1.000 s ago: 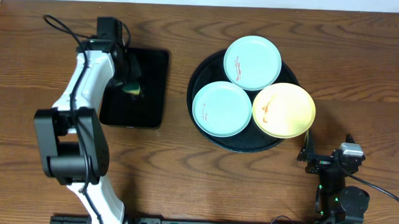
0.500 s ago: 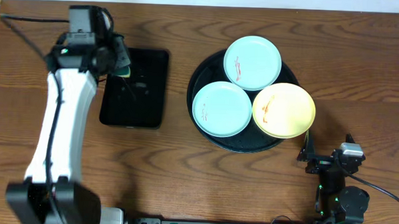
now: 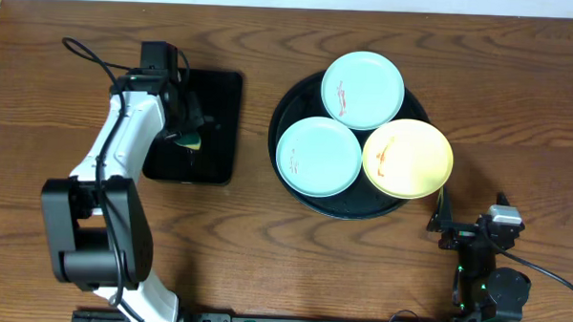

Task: Clean dirty plates on tray and stack at the side
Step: 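Carry the sponge with the left gripper onto the lower pale green plate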

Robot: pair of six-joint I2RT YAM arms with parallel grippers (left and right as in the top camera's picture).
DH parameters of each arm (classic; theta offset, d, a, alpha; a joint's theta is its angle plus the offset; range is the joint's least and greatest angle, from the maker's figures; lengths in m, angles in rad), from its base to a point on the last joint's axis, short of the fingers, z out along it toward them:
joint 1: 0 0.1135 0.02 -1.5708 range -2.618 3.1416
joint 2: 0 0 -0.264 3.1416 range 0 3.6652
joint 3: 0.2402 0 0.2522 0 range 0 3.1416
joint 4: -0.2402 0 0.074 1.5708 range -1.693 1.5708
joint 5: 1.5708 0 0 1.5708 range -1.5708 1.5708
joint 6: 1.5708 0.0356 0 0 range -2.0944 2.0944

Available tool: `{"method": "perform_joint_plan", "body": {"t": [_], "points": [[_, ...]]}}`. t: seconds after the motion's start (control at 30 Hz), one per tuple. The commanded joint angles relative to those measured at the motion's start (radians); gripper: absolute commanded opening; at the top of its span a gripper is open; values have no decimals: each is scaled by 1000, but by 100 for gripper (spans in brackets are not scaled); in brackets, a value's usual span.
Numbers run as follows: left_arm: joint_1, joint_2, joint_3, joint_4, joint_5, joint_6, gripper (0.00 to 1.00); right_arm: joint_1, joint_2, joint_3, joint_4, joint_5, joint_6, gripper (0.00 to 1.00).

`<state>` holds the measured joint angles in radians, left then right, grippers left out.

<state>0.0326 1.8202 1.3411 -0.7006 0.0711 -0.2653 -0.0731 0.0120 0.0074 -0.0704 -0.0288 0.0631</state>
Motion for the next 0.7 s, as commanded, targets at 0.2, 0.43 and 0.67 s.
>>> {"method": "perform_joint_plan", "body": {"t": [0.2, 0.43, 0.67], "points": [[-2, -282, 61, -8, -5, -1, 7, -13, -6, -1, -5, 2, -9, 99], [-1, -222, -52, 101, -39, -1, 8, -13, -6, -1, -5, 2, -9, 99], [2, -70, -90, 173, -38, 2, 7, -13, -6, -1, -4, 2, -9, 99]]}}
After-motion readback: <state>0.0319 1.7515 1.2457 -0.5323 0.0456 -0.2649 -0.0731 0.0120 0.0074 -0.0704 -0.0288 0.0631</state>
